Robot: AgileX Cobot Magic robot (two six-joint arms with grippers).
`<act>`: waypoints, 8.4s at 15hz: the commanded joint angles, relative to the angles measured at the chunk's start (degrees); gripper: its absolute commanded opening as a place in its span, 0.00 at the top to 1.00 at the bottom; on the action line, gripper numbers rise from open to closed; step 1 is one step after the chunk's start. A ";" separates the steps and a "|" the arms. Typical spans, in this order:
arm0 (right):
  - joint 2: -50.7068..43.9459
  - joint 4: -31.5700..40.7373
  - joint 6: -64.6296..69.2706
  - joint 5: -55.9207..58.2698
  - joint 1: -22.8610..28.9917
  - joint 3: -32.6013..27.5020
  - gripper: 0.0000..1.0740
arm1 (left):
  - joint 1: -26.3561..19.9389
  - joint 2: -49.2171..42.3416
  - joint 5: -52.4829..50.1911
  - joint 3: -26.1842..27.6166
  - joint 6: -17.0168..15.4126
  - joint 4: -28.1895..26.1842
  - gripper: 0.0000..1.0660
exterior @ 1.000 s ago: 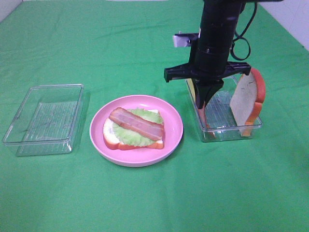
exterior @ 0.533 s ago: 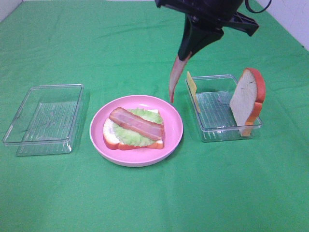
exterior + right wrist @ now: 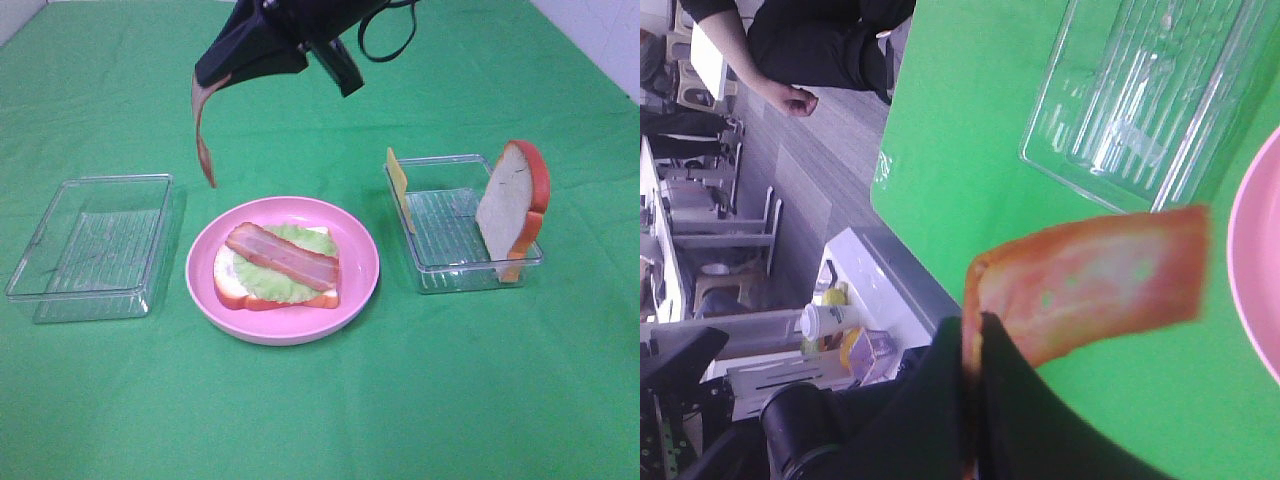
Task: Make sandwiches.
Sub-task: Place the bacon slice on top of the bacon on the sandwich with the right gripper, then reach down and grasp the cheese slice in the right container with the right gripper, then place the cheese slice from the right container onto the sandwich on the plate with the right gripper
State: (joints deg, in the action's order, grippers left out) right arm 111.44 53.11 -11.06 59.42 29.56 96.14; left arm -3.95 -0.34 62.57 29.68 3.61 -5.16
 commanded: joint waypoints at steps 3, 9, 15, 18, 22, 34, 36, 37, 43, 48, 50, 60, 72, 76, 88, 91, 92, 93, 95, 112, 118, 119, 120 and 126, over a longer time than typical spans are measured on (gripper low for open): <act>7.05 1.60 -2.23 -1.32 1.95 0.00 1.00 | 0.29 -0.63 -0.80 -0.11 -0.23 -0.06 0.08; 12.66 1.89 -2.92 -2.86 1.95 0.06 1.00 | 0.29 -0.63 -0.80 -0.11 -0.23 -0.06 0.08; 14.61 0.34 -2.92 -2.86 1.95 0.00 1.00 | 0.29 -0.63 -0.80 -0.11 -0.23 -0.06 0.08; 14.61 0.29 -2.86 -2.86 1.95 0.00 1.00 | 0.29 -0.63 -0.80 -0.11 -0.23 -0.06 0.08; 14.61 -5.56 -1.09 -3.95 1.89 0.00 1.00 | 0.29 -0.63 -0.80 -0.11 -0.23 -0.06 0.08; 14.61 -28.53 8.59 -6.42 1.78 0.06 1.00 | 0.29 -0.63 -0.80 -0.11 -0.23 -0.06 0.08; 14.61 -30.14 8.59 -7.10 1.78 0.06 1.00 | 0.29 -0.63 -0.80 -0.11 -0.23 -0.06 0.08; 14.61 -30.88 8.59 -7.10 1.78 0.06 1.00 | 0.29 -0.63 -0.80 -0.11 -0.23 -0.06 0.08; 14.61 -35.98 10.31 -6.99 1.78 0.06 1.00 | 0.29 -0.63 -0.80 -0.11 -0.23 -0.06 0.08; 14.61 -35.92 10.31 -7.10 1.78 0.06 0.86 | 0.29 -0.63 -0.80 -0.11 -0.23 -0.06 0.08; 14.61 -35.92 10.26 -7.10 1.78 0.06 0.66 | 0.29 -0.63 -0.80 -0.11 -0.23 -0.06 0.08; 6.42 -45.32 22.00 -2.81 1.95 0.06 0.22 | 0.29 -0.63 -0.80 -0.11 -0.23 -0.06 0.08; 14.27 -52.08 26.30 12.32 -6.30 21.31 0.19 | 0.29 -0.63 -0.80 -0.11 -0.23 -0.06 0.08; 18.74 -52.48 25.95 11.46 -6.53 21.31 0.19 | 0.29 -0.63 -0.80 -0.11 -0.23 -0.06 0.08; 23.61 -48.41 23.55 3.38 -10.26 22.06 0.21 | 0.29 -0.63 -0.80 -0.11 -0.23 -0.06 0.08; 24.47 -48.24 23.15 3.90 -10.26 22.06 0.22 | 0.29 -0.63 -0.80 -0.11 -0.23 -0.06 0.08; 24.87 -48.13 23.09 3.90 -10.26 22.06 0.22 | 0.29 -0.63 -0.80 -0.11 -0.23 -0.06 0.08; 25.27 -48.07 23.03 3.84 -10.26 22.06 0.23 | 0.29 -0.63 -0.80 -0.11 -0.23 -0.06 0.08; 25.50 -48.07 23.03 3.84 -10.26 22.06 0.23 | 0.29 -0.63 -0.80 -0.11 -0.23 -0.06 0.08; 25.84 -48.07 23.09 4.98 -10.26 22.06 0.85 | 0.29 -0.63 -0.80 -0.11 -0.23 -0.06 0.08; 25.73 -48.30 23.49 5.16 -10.26 22.06 1.00 | 0.29 -0.63 -0.80 -0.11 -0.23 -0.06 0.08; 25.50 -48.41 23.49 6.07 -10.26 22.12 1.00 | 0.29 -0.63 -0.80 -0.11 -0.23 -0.06 0.08; 25.04 -48.76 23.49 7.62 -10.26 22.12 1.00 | 0.29 -0.63 -0.80 -0.11 -0.23 -0.06 0.08; 15.99 -48.53 24.75 12.55 -10.14 22.06 1.00 | 0.29 -0.63 -0.80 -0.11 -0.23 -0.06 0.08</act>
State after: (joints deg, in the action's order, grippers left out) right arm 128.06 4.35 13.18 69.21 19.54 117.97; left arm -3.95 -0.34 62.57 29.68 3.61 -5.16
